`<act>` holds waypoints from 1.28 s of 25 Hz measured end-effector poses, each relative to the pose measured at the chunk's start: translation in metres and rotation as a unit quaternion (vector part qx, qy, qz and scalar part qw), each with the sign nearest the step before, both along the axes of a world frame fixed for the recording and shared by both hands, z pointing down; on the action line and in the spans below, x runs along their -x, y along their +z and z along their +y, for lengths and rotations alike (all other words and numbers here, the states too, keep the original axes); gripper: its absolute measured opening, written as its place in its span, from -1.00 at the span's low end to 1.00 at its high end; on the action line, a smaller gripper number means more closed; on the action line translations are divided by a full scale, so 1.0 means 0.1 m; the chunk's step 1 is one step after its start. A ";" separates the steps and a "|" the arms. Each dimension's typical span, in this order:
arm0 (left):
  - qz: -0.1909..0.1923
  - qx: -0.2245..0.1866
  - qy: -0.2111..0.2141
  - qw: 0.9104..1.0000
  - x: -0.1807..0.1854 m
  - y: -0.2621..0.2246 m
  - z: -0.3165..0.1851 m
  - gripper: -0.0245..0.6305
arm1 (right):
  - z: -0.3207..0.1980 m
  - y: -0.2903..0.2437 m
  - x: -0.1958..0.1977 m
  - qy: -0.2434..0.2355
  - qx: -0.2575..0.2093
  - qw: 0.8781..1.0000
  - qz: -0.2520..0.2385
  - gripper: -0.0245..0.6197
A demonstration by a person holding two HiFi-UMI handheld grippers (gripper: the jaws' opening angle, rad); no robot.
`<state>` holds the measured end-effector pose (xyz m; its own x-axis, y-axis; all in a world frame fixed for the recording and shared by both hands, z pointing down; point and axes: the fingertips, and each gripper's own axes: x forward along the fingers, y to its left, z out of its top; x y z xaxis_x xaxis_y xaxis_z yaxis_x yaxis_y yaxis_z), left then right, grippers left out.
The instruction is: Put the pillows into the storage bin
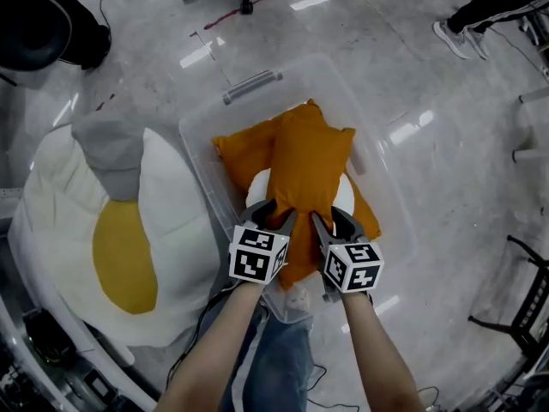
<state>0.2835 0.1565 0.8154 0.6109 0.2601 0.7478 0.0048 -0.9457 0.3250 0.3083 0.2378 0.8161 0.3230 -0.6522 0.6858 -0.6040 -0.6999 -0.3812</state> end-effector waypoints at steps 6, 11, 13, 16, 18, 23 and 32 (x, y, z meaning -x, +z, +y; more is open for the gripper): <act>-0.015 -0.015 -0.009 1.000 0.08 0.00 -0.05 -0.13 | 0.09 0.00 0.00 0.029 -0.002 0.999 -0.025 -0.08; -0.016 -0.013 -0.010 1.000 0.03 -0.24 -0.09 -0.03 | 0.12 -0.28 -0.13 0.043 -0.012 0.999 -0.029 -0.03; -0.009 -0.012 -0.014 1.000 0.00 -0.36 -0.10 -0.03 | 0.11 -0.39 -0.16 0.039 -0.013 0.999 -0.026 -0.03; 0.004 -0.017 -0.019 1.000 -0.01 -0.57 -0.17 -0.03 | 0.10 -0.60 -0.19 0.038 -0.016 0.999 -0.017 -0.03; 0.021 -0.020 -0.025 0.999 -0.03 -0.80 -0.23 -0.03 | 0.08 -0.81 -0.22 0.038 -0.022 0.999 -0.008 -0.03; 0.089 -0.027 -0.042 0.995 -0.15 -1.67 -0.41 -0.19 | -0.02 -1.62 -0.31 0.040 -0.054 0.997 0.026 -0.14; 0.204 -0.069 -0.058 0.975 -0.24 -3.70 -0.82 -0.59 | -0.44 -3.68 -0.58 0.021 -0.122 0.985 0.119 -0.54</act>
<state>0.3076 0.0746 0.4455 0.8837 0.0850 0.4602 -0.0032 -0.9822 0.1876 0.3660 0.1941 0.4484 0.4864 -0.7709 0.4113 -0.6684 -0.6315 -0.3930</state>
